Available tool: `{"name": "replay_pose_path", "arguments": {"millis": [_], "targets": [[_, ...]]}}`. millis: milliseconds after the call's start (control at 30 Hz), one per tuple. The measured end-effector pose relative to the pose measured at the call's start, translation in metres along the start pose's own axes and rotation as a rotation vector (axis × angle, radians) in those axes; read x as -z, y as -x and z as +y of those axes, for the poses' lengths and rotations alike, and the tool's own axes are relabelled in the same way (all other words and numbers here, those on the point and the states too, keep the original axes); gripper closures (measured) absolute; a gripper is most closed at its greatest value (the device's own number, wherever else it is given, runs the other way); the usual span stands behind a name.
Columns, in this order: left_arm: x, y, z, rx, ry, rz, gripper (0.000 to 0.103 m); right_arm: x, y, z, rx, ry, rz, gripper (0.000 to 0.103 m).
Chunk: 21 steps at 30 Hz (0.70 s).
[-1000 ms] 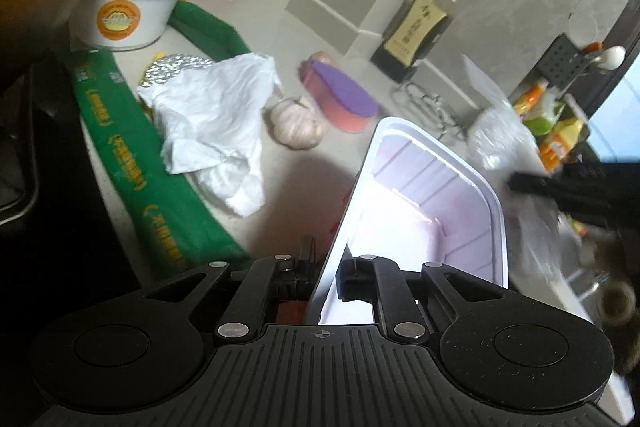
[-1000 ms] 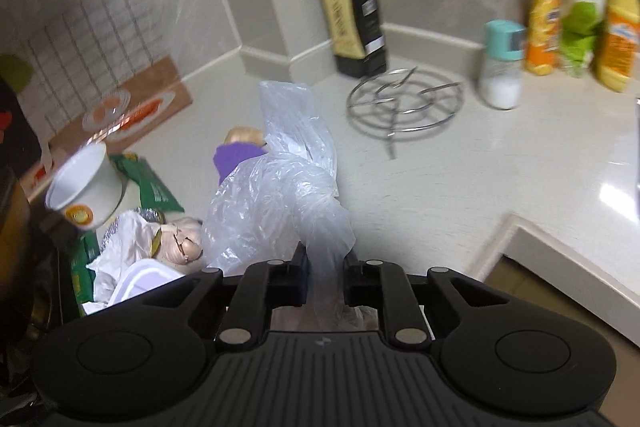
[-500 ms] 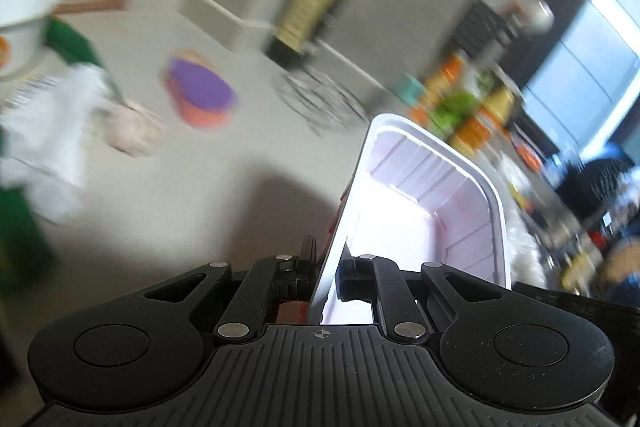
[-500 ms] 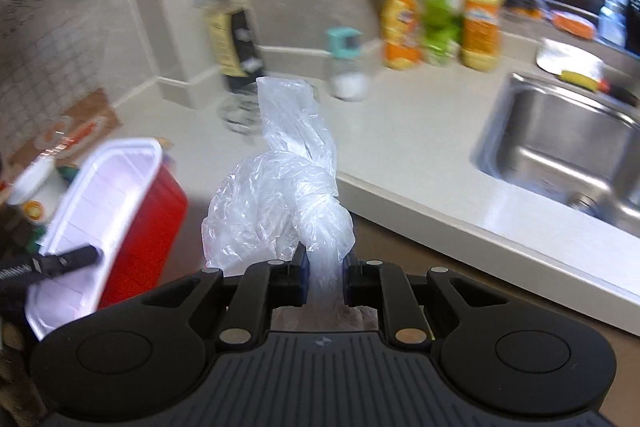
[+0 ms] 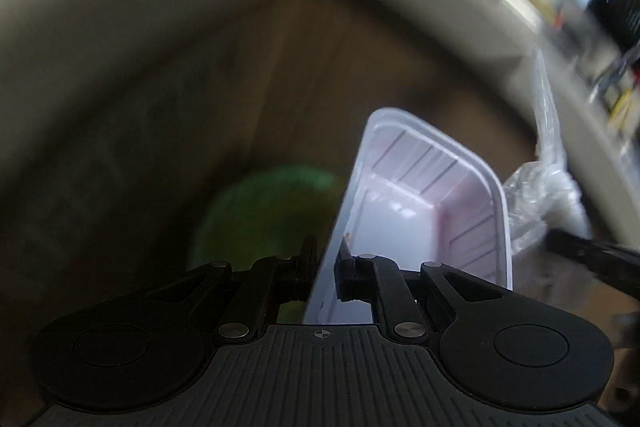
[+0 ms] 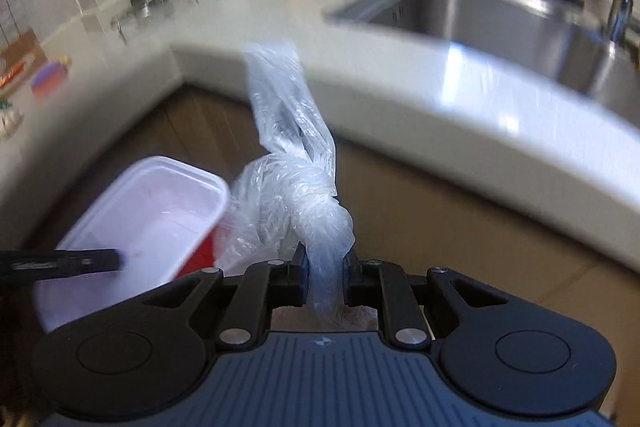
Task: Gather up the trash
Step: 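Lower both tools into the green-lined bin and open both grippers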
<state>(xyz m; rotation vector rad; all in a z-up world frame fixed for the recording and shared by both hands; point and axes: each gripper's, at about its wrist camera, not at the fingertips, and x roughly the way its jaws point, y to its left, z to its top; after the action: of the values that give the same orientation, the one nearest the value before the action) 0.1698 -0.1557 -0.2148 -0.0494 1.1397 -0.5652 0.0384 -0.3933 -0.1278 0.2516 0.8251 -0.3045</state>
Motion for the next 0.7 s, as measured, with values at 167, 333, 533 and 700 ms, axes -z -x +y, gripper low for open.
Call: {"name": "replay_pose_path", "arguments": {"millis": [167,333,533,700], "targets": [[0.034,-0.112,0.014,-0.092,0.025,0.182,0.091,0.057,-0.052,-0.034,0.07,-0.05,0.154,0.088],[0.042,-0.203,0.043,-0.145,0.076,0.162,0.089,0.091,-0.085,-0.06,0.103,-0.098,0.245,0.088],[0.047,-0.299,0.074,-0.163,0.115,0.248,0.079,0.106,-0.125,-0.058,0.115,-0.026,0.291,0.088],[0.048,-0.28,0.089,-0.121,0.173,0.216,0.079,0.107,-0.142,-0.047,0.083,0.052,0.306,0.088]]}}
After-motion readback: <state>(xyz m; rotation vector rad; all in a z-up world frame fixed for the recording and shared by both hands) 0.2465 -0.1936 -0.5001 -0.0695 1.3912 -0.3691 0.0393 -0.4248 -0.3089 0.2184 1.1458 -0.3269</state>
